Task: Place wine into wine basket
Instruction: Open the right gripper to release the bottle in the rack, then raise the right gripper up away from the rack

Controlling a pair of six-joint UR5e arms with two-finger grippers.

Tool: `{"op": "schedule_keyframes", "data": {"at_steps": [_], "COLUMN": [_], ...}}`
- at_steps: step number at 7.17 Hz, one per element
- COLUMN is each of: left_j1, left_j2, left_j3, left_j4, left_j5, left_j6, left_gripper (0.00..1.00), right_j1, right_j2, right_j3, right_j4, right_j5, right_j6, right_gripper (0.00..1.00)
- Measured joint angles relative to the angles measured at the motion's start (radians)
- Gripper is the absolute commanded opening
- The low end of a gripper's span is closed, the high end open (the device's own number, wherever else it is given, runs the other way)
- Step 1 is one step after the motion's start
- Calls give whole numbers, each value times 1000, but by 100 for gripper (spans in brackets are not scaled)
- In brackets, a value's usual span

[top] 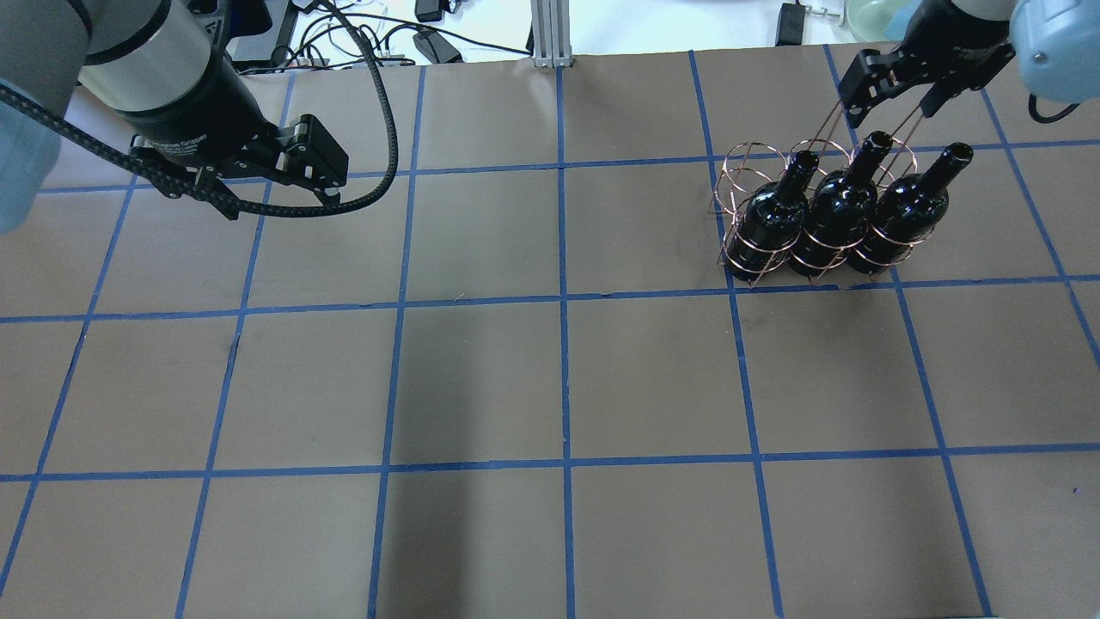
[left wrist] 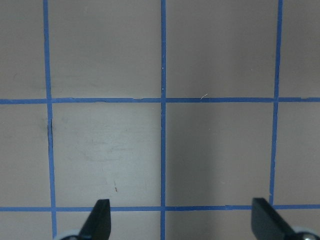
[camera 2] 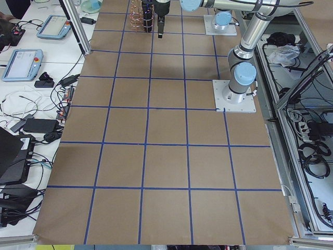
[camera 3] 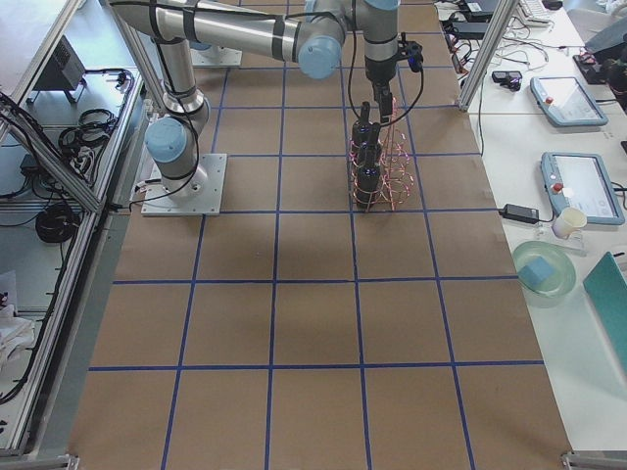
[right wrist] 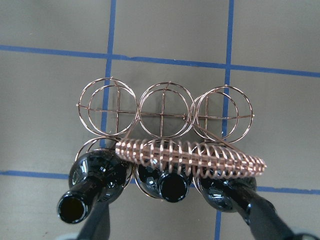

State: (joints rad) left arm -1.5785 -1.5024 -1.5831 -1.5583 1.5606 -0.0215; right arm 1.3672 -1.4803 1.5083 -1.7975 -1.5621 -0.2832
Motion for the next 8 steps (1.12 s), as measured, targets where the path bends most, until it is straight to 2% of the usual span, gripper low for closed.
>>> {"op": "schedule_keyframes", "data": {"at_steps": [2, 4, 6, 8], "left_j1": [0, 0, 0, 0], "left_j2": [-1, -1, -2, -3], "left_j3": [0, 0, -1, 0], "left_j4": [0, 1, 1, 1], "left_j5": [0, 0, 1, 1], "left_j6": [0, 1, 1, 2], "left_gripper": [100, 100, 100, 100], "right_j1": [16, 90, 153, 166], "right_j2": [-115, -153, -166, -197], "right_j3": [-49, -86, -64, -8], "right_j4": [186, 312, 341, 311], "right_j5": [1, -14, -16, -14], "right_j6": [104, 219, 310, 329], "right_gripper": [100, 100, 100, 100]}}
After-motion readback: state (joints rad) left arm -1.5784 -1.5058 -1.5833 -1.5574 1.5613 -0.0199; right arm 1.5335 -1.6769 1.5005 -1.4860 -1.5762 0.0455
